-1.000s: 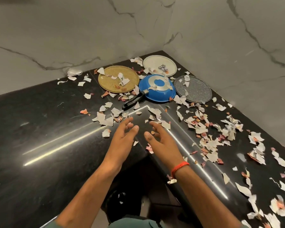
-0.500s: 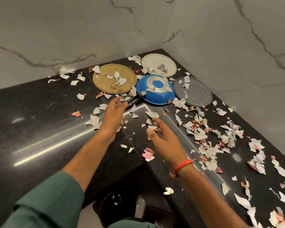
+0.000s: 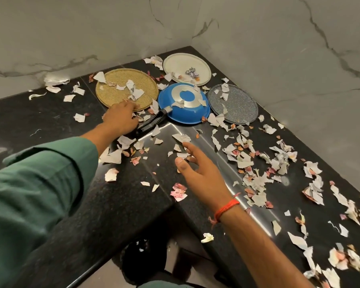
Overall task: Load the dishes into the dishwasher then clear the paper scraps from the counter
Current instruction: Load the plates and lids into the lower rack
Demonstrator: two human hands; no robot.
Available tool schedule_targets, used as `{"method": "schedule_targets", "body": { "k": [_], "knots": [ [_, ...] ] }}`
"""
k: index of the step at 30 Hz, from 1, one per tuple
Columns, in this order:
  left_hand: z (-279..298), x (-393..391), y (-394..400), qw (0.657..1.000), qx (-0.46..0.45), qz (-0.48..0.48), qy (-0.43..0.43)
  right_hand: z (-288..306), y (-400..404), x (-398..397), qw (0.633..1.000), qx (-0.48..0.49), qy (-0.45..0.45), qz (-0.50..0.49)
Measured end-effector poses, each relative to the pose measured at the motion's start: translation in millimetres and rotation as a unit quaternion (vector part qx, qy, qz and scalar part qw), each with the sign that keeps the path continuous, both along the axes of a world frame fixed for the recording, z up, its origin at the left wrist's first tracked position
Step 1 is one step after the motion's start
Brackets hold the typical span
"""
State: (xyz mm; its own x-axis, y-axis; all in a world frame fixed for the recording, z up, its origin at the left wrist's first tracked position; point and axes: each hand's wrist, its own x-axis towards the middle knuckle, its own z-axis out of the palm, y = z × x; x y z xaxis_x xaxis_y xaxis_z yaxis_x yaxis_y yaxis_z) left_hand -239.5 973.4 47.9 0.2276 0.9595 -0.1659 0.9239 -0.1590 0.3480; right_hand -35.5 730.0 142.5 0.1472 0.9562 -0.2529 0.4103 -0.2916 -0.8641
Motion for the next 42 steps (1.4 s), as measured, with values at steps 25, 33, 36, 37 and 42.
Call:
{"method": "schedule_targets", "body": {
  "k": [25, 33, 36, 37, 42],
  "knots": [
    [-22.3, -67.3, -9.0, 0.976, 0.040, 0.209, -0.042, -13.0, 76.1, -66.3, 0.990, -0.098, 0.082, 0.061],
    [1.0, -57.9, 22.6, 0.962, 0.003, 0.275, -0.005, -28.7, 64.9, -48.4, 0.990, -0.110, 0.063, 0.060],
    [-0.6, -64.9, 34.1, 0.952, -0.011, 0.303, -0.033, -32.7, 60.6, -41.7, 0.990, -0.116, 0.064, 0.050],
    [-0.3, -65.9, 35.8, 0.947, -0.020, 0.316, -0.050, -33.6, 59.1, -39.7, 0.990, -0.117, 0.064, 0.047],
    [2.8, -69.4, 36.9, 0.932, -0.030, 0.349, -0.094, -34.7, 52.8, -34.9, 0.990, -0.119, 0.065, 0.046]
  ]
}}
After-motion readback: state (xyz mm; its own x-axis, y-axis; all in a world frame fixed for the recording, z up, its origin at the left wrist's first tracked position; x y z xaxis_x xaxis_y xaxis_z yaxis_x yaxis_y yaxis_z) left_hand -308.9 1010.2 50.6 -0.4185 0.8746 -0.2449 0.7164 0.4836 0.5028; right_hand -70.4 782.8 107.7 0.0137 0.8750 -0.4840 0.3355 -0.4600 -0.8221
